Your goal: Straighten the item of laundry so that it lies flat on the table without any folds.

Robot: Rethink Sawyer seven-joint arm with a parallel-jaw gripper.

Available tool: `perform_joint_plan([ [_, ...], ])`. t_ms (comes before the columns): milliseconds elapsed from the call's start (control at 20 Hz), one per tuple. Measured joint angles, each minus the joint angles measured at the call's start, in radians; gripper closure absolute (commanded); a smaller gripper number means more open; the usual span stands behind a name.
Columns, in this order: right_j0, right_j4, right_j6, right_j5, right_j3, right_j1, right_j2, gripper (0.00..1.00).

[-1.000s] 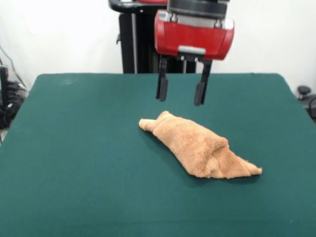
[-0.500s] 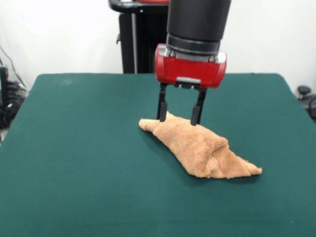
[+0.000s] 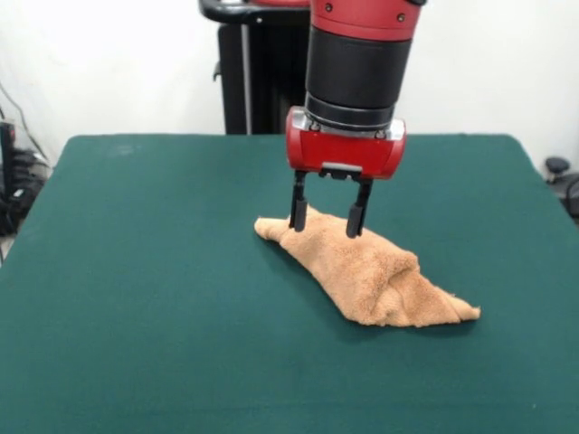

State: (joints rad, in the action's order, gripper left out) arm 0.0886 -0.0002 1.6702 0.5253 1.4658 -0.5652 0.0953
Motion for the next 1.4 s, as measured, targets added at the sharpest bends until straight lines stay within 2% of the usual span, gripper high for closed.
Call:
perform_joint_plan([
  [750, 0.001, -0.011, 0.0, -0.114, 0.023, -0.007, -0.003, 0.0],
  [1150, 0.007, -0.081, 0.0, -0.214, 0.039, 0.008, -0.006, 0.0],
  [1400, 0.021, -0.147, 0.0, -0.307, 0.044, 0.062, -0.014, 0.0],
])
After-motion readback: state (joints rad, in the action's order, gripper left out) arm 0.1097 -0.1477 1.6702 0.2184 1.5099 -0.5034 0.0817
